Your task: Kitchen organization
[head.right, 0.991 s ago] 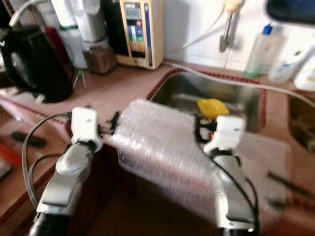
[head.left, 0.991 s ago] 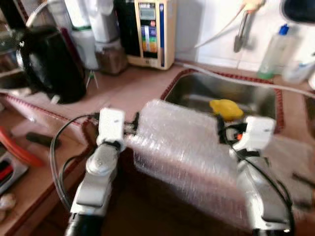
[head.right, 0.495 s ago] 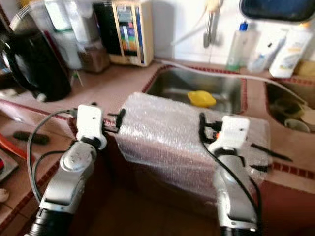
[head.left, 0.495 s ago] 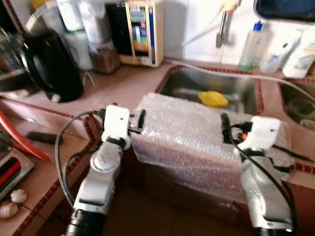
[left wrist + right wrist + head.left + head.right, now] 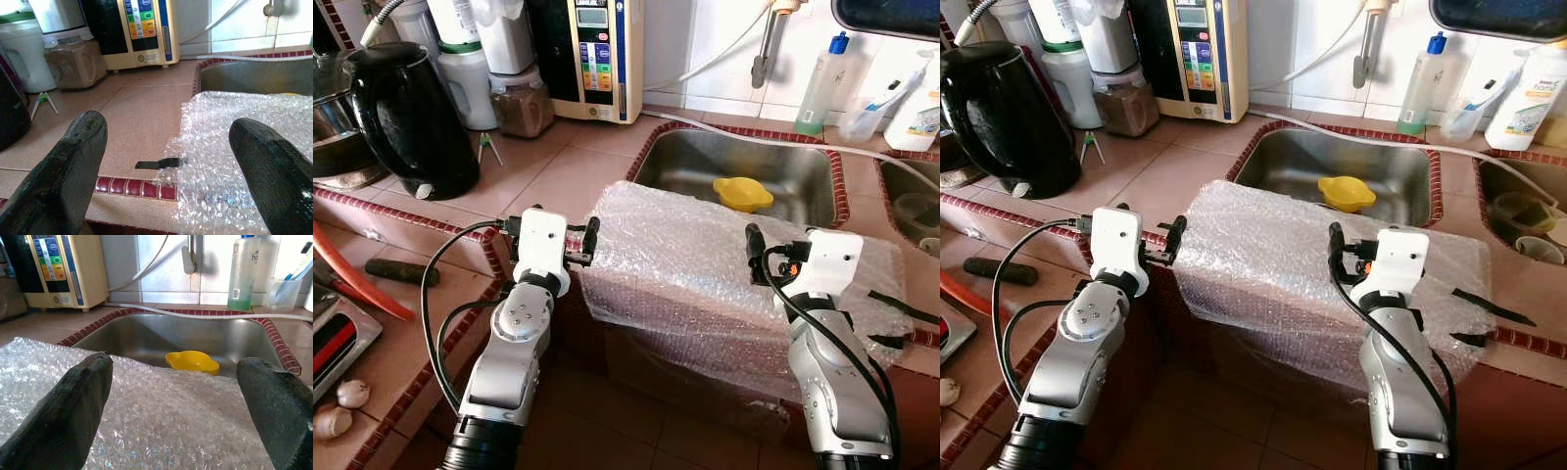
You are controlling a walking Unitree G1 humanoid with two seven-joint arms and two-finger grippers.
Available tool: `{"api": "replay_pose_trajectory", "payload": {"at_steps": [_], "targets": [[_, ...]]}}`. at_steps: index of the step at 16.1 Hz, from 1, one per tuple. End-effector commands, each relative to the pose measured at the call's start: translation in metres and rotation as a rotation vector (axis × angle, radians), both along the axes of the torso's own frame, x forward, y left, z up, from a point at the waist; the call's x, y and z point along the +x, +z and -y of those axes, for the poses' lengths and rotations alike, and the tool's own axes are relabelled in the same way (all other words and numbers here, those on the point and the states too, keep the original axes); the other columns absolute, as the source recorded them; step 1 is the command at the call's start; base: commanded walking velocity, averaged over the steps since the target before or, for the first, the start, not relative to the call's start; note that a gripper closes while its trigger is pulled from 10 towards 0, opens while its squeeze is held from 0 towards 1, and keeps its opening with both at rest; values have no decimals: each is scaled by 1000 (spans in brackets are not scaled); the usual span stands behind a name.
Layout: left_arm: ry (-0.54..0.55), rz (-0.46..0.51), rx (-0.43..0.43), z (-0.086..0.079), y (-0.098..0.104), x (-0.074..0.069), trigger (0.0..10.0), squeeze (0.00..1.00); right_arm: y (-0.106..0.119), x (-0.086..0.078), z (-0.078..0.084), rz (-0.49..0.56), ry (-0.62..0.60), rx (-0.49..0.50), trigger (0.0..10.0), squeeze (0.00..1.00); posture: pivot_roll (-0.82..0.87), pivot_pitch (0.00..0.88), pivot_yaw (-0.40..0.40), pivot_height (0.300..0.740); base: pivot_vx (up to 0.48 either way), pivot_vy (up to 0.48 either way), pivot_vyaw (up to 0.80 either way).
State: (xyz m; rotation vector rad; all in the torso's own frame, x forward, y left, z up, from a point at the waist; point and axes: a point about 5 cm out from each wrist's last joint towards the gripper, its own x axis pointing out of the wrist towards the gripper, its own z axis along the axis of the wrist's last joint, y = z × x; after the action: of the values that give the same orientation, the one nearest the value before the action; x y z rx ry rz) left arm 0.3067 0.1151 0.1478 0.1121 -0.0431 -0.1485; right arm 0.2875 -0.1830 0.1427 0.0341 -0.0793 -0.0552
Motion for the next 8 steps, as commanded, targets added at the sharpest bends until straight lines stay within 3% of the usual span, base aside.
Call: {"api": "replay_pose_trajectory", "payload": {"at_steps": [1, 4, 8], "targets": [[1, -9, 10, 0, -1, 0, 10000, 0, 6, 0, -1, 31, 12, -19, 10000, 0, -147, 0, 52, 740, -262, 0, 0], [-1, -8, 9, 0, -1, 0, 10000, 0, 17, -1, -4, 91, 37, -101, 10000, 0, -151, 0, 53, 740, -289, 0, 0], [-3, -11, 9, 1, -2, 0, 10000, 0, 16, -1, -3, 84, 32, -98, 10000, 0, -153, 0, 50, 740, -292, 0, 0]]}}
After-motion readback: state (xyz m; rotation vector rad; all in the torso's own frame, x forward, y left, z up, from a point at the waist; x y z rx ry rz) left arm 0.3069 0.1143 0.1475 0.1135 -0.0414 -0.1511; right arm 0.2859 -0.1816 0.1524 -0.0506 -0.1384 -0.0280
